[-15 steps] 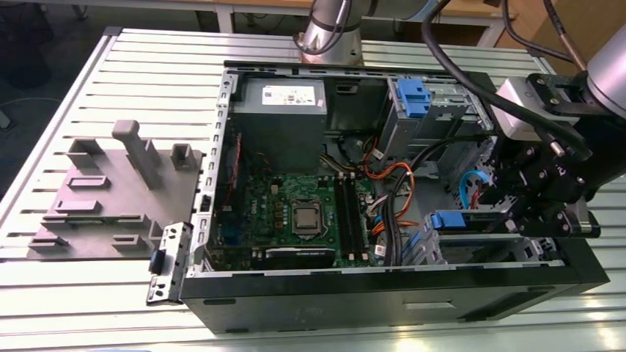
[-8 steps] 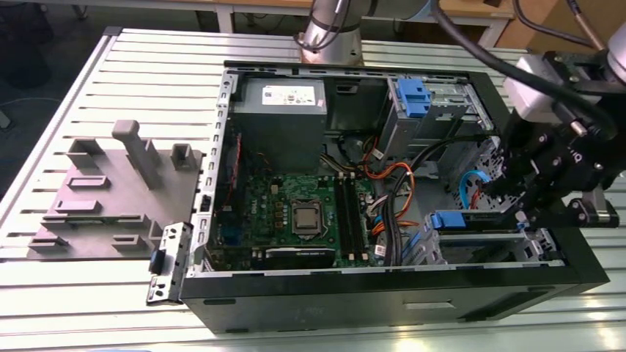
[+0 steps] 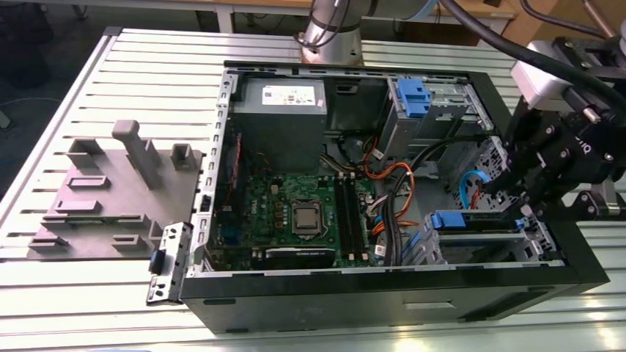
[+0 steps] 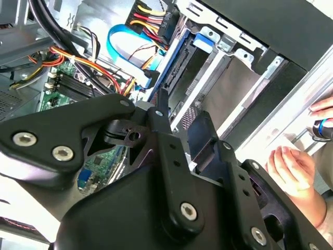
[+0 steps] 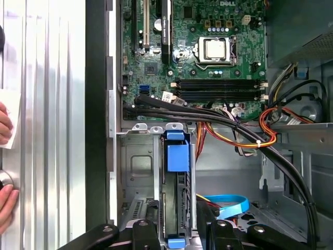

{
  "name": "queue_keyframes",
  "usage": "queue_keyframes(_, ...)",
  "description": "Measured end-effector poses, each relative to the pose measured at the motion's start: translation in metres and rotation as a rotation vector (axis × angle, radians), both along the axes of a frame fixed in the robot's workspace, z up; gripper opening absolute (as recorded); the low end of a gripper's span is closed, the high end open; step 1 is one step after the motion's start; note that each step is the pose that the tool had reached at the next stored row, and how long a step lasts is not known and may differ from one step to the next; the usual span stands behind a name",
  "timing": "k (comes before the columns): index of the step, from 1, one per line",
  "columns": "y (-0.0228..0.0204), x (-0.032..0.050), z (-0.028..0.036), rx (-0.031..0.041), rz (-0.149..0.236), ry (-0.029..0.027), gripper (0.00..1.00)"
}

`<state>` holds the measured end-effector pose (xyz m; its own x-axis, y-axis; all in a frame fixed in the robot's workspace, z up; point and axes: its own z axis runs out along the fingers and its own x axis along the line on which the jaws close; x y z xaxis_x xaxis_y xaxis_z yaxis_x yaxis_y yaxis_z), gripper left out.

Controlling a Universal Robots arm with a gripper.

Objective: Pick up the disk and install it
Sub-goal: 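Insert the first disk wire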

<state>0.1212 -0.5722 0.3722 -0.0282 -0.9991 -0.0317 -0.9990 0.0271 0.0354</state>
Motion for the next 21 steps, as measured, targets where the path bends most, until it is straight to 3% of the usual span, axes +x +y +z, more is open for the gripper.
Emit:
queue_keyframes(11, 0.0173, 0.0014, -0.0006, 0.0047, 0.002, 0.0, 0.42)
queue_keyframes(15, 0.0178, 0.0057, -0.0025, 0.0065, 0.003, 0.0, 0.42)
queue_keyframes(21, 0.0178, 0.0068, -0.0125, 0.0065, 0.01, 0.0, 0.42)
